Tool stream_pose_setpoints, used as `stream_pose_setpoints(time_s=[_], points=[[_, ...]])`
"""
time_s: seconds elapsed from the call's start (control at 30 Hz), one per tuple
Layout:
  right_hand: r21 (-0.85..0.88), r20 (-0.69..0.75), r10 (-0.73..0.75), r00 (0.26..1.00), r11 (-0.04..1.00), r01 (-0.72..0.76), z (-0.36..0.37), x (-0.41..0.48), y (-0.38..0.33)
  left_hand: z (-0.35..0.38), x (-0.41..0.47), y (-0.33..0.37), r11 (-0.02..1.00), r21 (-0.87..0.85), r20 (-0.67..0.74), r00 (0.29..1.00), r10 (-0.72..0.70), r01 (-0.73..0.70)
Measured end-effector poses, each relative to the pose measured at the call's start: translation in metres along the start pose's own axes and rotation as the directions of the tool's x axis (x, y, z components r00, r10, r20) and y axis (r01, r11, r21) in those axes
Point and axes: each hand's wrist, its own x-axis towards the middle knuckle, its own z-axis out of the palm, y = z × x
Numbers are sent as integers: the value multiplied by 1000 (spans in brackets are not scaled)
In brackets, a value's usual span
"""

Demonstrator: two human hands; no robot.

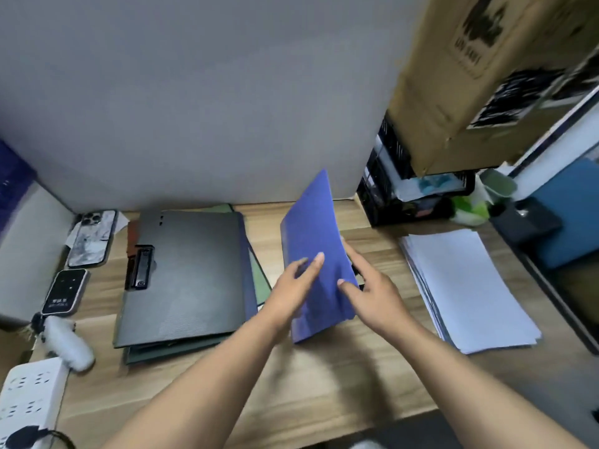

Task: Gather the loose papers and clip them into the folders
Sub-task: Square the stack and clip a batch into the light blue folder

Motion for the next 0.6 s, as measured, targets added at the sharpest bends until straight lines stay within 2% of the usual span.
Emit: stream_pose_setpoints(time_s=[0.07, 0.13, 0.23, 0.3, 0.4, 0.47, 0.53, 0.6], points=[[-119, 24, -34, 999, 992, 37, -5, -6, -7, 12, -2, 24, 998, -51, 73, 997, 26, -23], [-171, 73, -91, 993, 980, 102, -4, -8, -7, 14, -2, 36, 999, -23, 72, 997, 27, -26], [-19, 100, -90, 991, 996, 93, -10, -7, -2, 12, -2, 36, 1000, -14, -9, 1000, 21, -21], [56, 45, -52, 998, 997, 49, -17, -3, 4, 5, -3, 31, 998, -45, -58, 998, 30, -32], [-21, -21, -14, 1000, 1000, 14, -26, 7, 17, -13, -11, 32, 994, -81, -132, 990, 57, -68], [-108, -74, 66, 995, 991, -74, -33, 20, 37, -33, -19, 33, 993, -30, -256, 961, 107, -118], [-174, -142, 208, 968, 957, -231, -42, 35, 66, -58, -24, 28, 984, 120, -392, 905, 167, -130], [-226, -149, 357, 922, 896, -383, -44, 44, 98, -83, -24, 11, 965, 260, -493, 855, 160, -30]])
